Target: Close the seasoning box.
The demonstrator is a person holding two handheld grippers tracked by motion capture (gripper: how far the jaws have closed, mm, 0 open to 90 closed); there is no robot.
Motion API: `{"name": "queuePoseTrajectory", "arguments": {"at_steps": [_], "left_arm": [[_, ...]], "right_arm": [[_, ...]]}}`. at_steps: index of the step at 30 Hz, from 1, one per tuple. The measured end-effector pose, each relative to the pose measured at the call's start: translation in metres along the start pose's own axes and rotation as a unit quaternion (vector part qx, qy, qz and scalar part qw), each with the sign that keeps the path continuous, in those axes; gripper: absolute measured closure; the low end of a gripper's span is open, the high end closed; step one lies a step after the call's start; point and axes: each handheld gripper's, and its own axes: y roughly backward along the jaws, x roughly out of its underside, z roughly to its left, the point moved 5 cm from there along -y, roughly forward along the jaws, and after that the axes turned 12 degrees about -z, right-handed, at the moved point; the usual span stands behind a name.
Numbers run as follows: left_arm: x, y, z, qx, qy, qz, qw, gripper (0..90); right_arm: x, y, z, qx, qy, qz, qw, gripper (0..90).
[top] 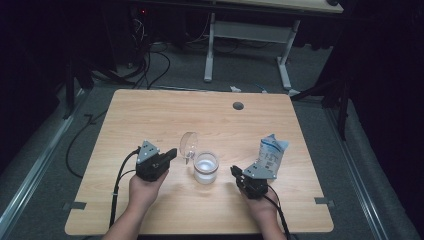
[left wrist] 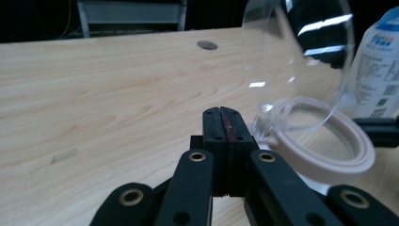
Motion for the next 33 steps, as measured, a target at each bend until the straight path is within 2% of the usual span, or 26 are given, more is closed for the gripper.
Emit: {"name": "queuePoseTrajectory", "arguments": {"at_steps": [7,10,12,18,27,33], "left_arm": [[-0.012,-0.005,-0.010,0.012,-0.001,-0.013,0.9998,90.0],[-0.012,-0.006,-0.013,0.016,-0.001,-0.015,0.9998,90.0],[-0.011,-0.008,-0.021,0.025,-0.002,-0.014,0.9996,90.0],[-0.006,-0.011,-0.034,0.036,-0.013,-0.010,0.9992,90.0],[0.005,-0.008,-0.026,0.025,-0.012,-0.001,0.9996,90.0],[0.020,0.005,-0.011,0.009,-0.022,0.013,0.9996,89.3]], "right_arm": [[0.000,0.000,0.004,-0.004,0.002,0.002,1.0000,84.9],[0.000,-0.001,0.005,-0.006,0.002,0.003,1.0000,85.0],[0.000,-0.001,0.005,-0.006,0.004,0.002,1.0000,85.0],[0.000,0.000,0.004,-0.004,0.004,0.002,1.0000,85.0],[0.000,0.002,0.004,-0.002,0.001,0.002,1.0000,84.9],[0.000,0.002,0.005,-0.004,0.006,0.001,1.0000,85.5]]}}
